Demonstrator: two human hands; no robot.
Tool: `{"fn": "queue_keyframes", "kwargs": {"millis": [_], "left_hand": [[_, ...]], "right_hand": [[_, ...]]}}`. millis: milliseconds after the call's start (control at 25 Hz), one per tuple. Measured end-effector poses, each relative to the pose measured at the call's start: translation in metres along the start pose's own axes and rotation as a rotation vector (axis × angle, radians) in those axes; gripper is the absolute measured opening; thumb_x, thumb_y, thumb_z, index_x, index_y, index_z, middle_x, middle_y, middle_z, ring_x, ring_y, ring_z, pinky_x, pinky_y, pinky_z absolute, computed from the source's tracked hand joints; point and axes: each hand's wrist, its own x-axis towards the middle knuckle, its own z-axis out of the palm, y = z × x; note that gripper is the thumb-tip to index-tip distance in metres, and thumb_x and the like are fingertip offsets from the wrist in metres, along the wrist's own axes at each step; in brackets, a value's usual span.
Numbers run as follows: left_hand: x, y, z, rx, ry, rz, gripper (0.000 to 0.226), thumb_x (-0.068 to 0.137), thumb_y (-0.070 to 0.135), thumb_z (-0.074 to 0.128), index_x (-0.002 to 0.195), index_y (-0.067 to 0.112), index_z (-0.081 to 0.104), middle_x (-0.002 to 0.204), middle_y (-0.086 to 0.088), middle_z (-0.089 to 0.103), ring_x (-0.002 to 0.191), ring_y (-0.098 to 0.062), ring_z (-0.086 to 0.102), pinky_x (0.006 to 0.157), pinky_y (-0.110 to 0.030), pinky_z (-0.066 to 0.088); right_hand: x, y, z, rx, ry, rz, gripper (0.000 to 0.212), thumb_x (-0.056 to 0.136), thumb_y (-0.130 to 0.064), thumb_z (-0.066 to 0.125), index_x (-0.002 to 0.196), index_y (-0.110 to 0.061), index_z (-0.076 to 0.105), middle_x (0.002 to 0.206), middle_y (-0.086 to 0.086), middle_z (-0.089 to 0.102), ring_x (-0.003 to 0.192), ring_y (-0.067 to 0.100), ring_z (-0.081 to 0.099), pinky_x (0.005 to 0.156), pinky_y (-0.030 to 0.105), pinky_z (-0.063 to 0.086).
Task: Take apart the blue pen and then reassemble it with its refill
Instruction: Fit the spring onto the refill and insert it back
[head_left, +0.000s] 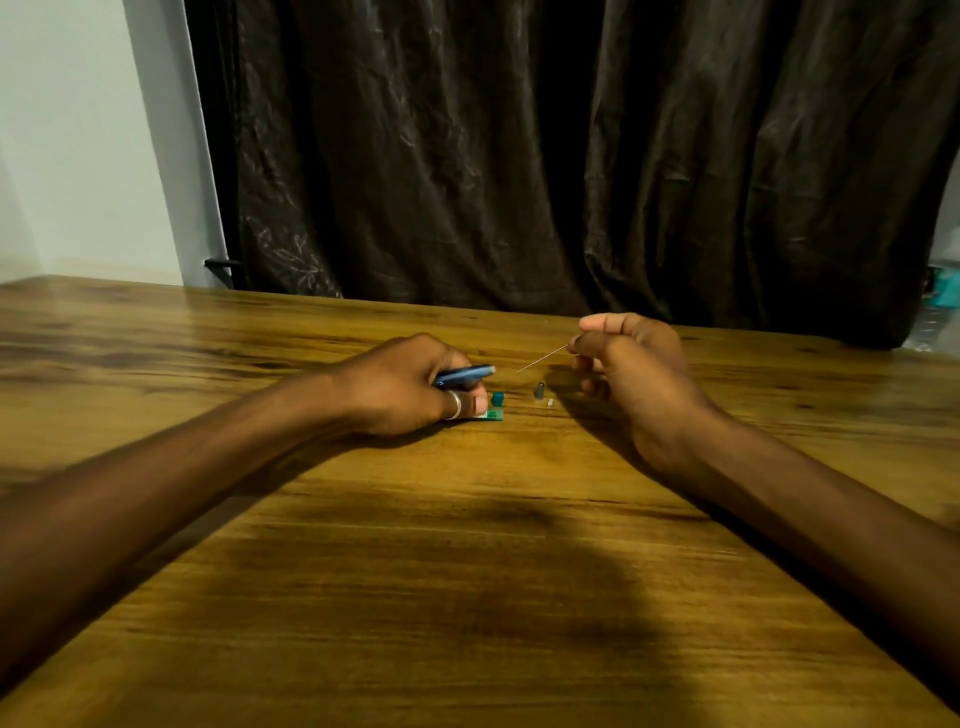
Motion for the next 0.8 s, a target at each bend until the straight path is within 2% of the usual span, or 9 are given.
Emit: {"fn": "queue_keyframes", "kwargs": {"millis": [120,280,360,440,480,520,680,800], "left_hand": [[0.002,-0.001,0.002,0.072,0.001,-0.015,0.014,0.092,0.042,0.065,0.094,0.03,0.072,0.088,0.006,0.071,0.086,-0.012,0.066,0.073,-0.036,0.054],[0.0,0.0,0.0,0.053,0.009,-0.003,0.024,0.091,0.052,0.061,0.099,0.031,0.069,0.089,0.005,0.068,0.083,-0.012,0.063,0.068,-0.03,0.048],[-0.001,0.002,-0.002,-0.042,0.024,-0.022,0.035,0.093,0.06,0.05,0.108,0.033,0.066,0.099,0.006,0.068,0.093,-0.012,0.064,0.08,-0.034,0.052],[0.001,0.004,-0.007,-0.095,0.052,-0.028,0.038,0.098,0.058,0.037,0.12,0.038,0.06,0.108,0.009,0.067,0.106,-0.009,0.06,0.098,-0.038,0.048],[0.003,0.005,-0.009,-0.104,0.069,-0.016,0.036,0.101,0.054,0.034,0.125,0.041,0.057,0.108,0.01,0.067,0.109,-0.008,0.059,0.101,-0.036,0.045],[0.004,0.006,-0.011,-0.107,0.076,0.0,0.032,0.103,0.048,0.034,0.126,0.042,0.055,0.104,0.009,0.067,0.106,-0.006,0.058,0.1,-0.033,0.044],[0.003,0.01,-0.014,-0.114,0.096,0.052,0.02,0.104,0.033,0.045,0.116,0.037,0.061,0.092,0.007,0.066,0.085,-0.006,0.058,0.073,-0.025,0.046],[-0.003,0.014,-0.012,-0.26,0.124,0.032,0.02,0.099,0.024,0.058,0.117,0.025,0.066,0.089,0.007,0.068,0.071,-0.005,0.061,0.053,-0.012,0.047]], "right_hand": [[0.0,0.001,0.0,-0.011,-0.017,0.002,0.022,0.089,-0.002,0.061,0.109,-0.013,0.064,0.085,0.003,0.066,0.076,0.01,0.06,0.061,0.024,0.048],[-0.002,0.0,0.001,-0.013,-0.008,-0.014,0.022,0.089,-0.002,0.061,0.109,-0.012,0.064,0.085,0.003,0.066,0.075,0.009,0.06,0.059,0.023,0.048],[-0.001,-0.002,0.001,-0.013,0.008,-0.02,0.022,0.09,-0.002,0.061,0.11,-0.011,0.065,0.085,0.003,0.066,0.074,0.009,0.06,0.058,0.022,0.047],[-0.001,-0.004,0.0,-0.002,0.019,-0.015,0.023,0.09,-0.002,0.062,0.111,-0.01,0.065,0.084,0.003,0.065,0.073,0.011,0.059,0.059,0.023,0.047],[-0.001,-0.004,0.0,0.007,0.021,-0.013,0.023,0.09,-0.002,0.061,0.112,-0.01,0.065,0.083,0.003,0.065,0.073,0.012,0.058,0.059,0.024,0.047],[-0.001,-0.005,0.0,0.015,0.021,-0.012,0.023,0.09,-0.002,0.061,0.112,-0.009,0.064,0.082,0.003,0.064,0.072,0.013,0.057,0.059,0.024,0.046],[-0.002,-0.005,0.001,0.046,0.022,-0.007,0.024,0.091,-0.001,0.06,0.113,-0.009,0.063,0.08,0.004,0.064,0.071,0.014,0.058,0.06,0.025,0.048],[-0.002,-0.006,0.001,0.1,0.015,-0.022,0.026,0.091,0.002,0.06,0.115,-0.007,0.062,0.081,0.006,0.066,0.073,0.014,0.061,0.059,0.021,0.05]]}}
